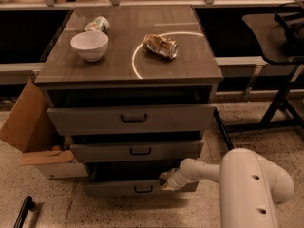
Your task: Open bottom drawer
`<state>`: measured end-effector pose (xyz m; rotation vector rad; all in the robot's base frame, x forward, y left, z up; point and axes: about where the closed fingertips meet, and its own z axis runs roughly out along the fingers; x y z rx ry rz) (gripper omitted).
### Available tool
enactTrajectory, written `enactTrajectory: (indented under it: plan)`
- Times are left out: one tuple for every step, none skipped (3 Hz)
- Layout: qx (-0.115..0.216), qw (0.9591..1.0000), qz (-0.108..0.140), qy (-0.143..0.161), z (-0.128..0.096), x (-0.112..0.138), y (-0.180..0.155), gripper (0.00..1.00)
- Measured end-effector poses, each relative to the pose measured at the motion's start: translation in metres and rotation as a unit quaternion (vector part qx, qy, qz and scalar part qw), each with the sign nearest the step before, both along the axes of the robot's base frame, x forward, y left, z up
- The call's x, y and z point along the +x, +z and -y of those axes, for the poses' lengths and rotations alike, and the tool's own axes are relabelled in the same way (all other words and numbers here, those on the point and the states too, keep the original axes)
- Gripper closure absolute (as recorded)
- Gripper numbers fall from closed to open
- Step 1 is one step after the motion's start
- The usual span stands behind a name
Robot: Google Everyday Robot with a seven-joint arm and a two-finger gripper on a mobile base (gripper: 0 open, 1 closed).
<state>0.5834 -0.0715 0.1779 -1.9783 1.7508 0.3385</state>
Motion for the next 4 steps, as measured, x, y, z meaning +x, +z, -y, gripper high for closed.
enactTrajectory:
  plan:
    - [0.0,1.0,0.0,0.0,-0.0001,-0.0001,0.0012,0.6]
    - [0.001,1.0,-0.002,0.001,-0.0017,-0.0018,-0.0003,0.37]
    - [0.001,1.0,-0.002,0.001,-0.0021,-0.0023,-0.0002,0.14]
    - [0.001,1.0,-0.002,0.001,-0.0021,-0.0023,-0.0002,0.0]
